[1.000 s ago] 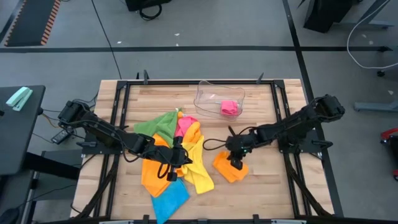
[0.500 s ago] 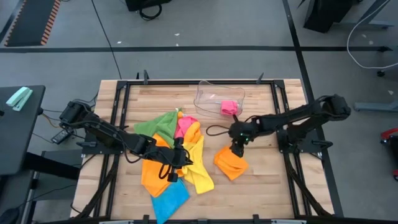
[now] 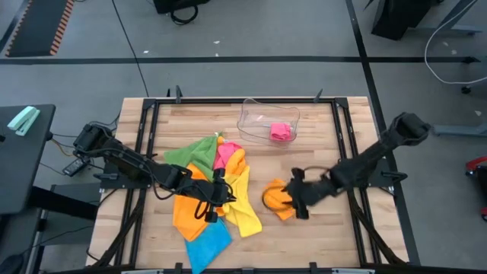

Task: Fold microfiber towels
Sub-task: Fold the right orange microfiber cloth

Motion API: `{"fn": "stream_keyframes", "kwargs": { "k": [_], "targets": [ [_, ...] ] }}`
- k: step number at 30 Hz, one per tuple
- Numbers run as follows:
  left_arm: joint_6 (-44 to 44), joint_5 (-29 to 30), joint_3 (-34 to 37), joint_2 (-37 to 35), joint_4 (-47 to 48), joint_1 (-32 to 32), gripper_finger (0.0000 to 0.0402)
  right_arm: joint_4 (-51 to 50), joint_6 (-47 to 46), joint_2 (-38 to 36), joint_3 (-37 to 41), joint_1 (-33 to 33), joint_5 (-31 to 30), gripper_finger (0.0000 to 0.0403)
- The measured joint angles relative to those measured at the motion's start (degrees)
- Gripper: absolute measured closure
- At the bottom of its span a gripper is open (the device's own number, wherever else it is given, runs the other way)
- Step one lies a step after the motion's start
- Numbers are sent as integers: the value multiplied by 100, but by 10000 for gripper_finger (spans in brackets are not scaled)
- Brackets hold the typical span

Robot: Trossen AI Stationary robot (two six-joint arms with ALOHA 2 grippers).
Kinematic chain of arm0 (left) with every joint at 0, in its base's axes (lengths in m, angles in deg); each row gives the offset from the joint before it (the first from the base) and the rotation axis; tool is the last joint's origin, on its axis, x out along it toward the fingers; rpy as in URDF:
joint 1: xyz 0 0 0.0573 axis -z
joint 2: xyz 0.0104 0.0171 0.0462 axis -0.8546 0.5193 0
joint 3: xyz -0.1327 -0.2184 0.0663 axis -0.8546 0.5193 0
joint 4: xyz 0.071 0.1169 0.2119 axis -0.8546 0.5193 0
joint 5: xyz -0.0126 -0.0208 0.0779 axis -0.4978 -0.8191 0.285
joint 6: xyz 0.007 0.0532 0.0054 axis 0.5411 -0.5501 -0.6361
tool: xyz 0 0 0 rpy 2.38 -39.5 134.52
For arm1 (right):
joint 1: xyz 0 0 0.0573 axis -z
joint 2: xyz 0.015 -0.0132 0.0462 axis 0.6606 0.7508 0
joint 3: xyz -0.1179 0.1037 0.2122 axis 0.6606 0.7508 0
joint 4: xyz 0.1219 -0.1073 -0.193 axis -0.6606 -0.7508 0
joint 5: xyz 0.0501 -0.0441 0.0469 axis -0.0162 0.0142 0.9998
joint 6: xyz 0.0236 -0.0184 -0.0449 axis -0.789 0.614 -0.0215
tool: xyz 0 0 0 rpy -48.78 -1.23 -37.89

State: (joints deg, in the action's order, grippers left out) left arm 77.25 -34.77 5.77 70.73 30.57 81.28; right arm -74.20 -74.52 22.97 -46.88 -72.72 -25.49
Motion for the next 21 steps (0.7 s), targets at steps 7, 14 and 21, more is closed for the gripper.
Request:
{"fn": "stream_keyframes", "kwargs": {
  "k": [7, 14, 21],
  "targets": [
    [-26, 1, 0, 0, -12, -28, 367, 60, -793, 694, 0, -1046, -1553, 187],
    [25, -1, 0, 0, -24, -26, 360, 177, -980, 1195, 0, -1396, -1989, 187],
    [57, -1, 0, -2, -34, -26, 362, 216, -1129, 1680, 0, -1414, -2021, 187]
  ]
}}
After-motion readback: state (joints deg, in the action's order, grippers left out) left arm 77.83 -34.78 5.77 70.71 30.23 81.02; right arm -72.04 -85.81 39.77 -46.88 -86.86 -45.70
